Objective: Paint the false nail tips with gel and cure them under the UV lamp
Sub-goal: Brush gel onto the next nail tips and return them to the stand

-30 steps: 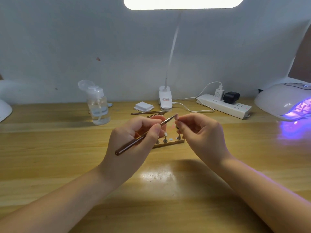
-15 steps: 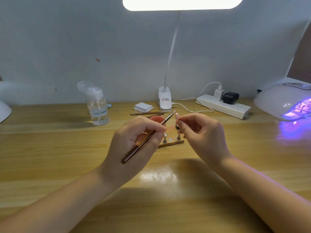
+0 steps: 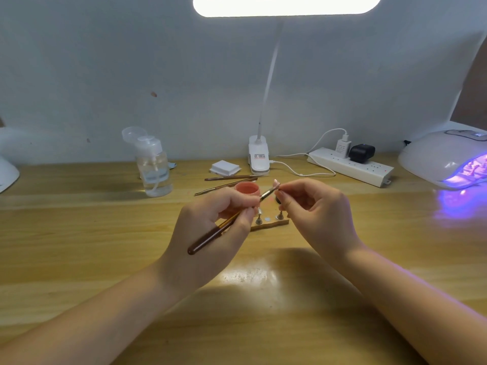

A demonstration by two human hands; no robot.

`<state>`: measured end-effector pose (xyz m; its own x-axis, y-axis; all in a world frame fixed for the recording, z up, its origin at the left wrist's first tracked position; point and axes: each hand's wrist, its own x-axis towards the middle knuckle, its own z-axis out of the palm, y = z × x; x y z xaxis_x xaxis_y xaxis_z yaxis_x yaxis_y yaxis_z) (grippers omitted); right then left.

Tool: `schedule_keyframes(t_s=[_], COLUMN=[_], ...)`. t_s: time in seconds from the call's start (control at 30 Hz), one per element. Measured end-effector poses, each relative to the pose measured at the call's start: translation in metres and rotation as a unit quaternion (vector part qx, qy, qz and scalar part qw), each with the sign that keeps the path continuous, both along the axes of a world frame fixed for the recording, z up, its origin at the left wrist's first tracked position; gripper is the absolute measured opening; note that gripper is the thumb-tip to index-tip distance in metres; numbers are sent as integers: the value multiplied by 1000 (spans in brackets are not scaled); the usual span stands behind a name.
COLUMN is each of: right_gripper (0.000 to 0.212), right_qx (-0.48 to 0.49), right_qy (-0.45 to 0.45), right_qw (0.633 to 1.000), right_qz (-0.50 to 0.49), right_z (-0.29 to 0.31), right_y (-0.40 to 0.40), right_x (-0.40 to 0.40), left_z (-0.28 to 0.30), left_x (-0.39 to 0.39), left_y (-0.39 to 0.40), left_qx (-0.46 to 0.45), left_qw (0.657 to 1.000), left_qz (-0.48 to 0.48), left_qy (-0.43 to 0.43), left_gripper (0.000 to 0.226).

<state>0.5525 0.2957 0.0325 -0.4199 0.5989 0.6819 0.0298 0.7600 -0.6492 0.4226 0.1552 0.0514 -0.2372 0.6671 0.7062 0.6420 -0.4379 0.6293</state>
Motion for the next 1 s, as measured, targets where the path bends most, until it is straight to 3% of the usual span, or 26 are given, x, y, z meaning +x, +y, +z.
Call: schedule_keyframes(t_s=[0.07, 0.13, 0.27, 0.43, 0.63, 0.83, 1.0], right_gripper=[10, 10, 10, 8, 8, 9, 8], right_qx=[-1, -2, 7, 58, 105, 119, 117], right_qy=[2, -1, -16, -34, -39, -40, -35], right_qw=[1000, 1000, 1000, 997, 993, 992, 992], right_qz=[-5, -6, -18, -26, -32, -24, -26], right_z=[-1, -1, -7, -12, -18, -19, -18], right_y=[1, 3, 5, 5, 7, 8, 8], right_x=[1, 2, 2, 1, -2, -2, -2], left_z=[0, 2, 14, 31, 47, 47, 42], left_x=[-3, -6, -19, -43, -53, -54, -51], left_y=[-1, -2, 14, 43, 84, 106, 109], left_qx=[-14, -20, -41, -119, -237, -366, -401], left_qw=[1000, 998, 988, 970, 935, 897, 890], left_qz=[-15, -23, 69, 208, 247, 234, 215], left_qy=[-3, -63, -134, -39, 93, 85, 42], left_gripper=[11, 10, 13, 24, 35, 22, 22])
